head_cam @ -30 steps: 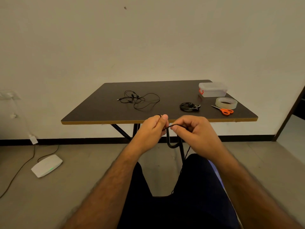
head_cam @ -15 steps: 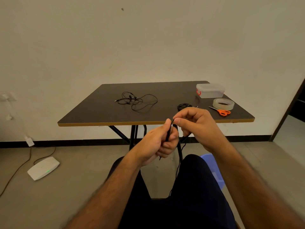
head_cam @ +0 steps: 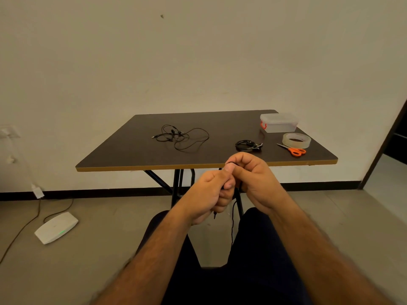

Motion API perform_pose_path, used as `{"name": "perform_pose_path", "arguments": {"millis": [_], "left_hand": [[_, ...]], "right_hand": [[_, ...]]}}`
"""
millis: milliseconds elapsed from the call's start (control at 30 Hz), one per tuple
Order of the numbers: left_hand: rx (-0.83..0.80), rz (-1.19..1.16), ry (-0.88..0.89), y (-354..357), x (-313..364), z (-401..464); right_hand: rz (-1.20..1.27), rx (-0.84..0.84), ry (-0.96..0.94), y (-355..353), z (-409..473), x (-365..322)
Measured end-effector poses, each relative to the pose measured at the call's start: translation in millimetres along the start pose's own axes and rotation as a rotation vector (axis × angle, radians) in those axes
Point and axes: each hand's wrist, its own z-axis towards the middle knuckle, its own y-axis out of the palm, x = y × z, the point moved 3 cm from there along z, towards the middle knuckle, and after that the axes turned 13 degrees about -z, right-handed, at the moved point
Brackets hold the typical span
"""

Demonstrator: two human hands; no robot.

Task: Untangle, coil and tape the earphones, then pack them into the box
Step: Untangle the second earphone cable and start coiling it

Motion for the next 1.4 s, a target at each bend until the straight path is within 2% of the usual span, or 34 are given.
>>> {"name": "perform_pose_path", "arguments": {"millis": [233,400,500,633,800,1033,1400], "left_hand": [[0.029,-0.155,0.000,-2,-1,4],[-0.046,-0.247,0.015,3,1,7],[-0.065,-0.284,0.061,6,7,8],[0.007,-0.216,0.172,3,20,11],[0.160,-0.070,0.314,-7,38,12],[0.274,0.107,0.437,-24,49,12],[0.364,0.601,0.426,-33,31,18]], "right_hand": [[0.182,0.019,0.042,2,6,9],[0.318,-0.021,0.157,4,9,23],[0.313,-0.028,0.219,9,6,35],[0.192,-0.123,0.252,21,-5,41],[-0.062,-0.254,0.208,31,-16,37],[-0.320,-0.392,0.157,32,-22,24],[-0.699,-0.259,-0.048,10,-10,-20]]}}
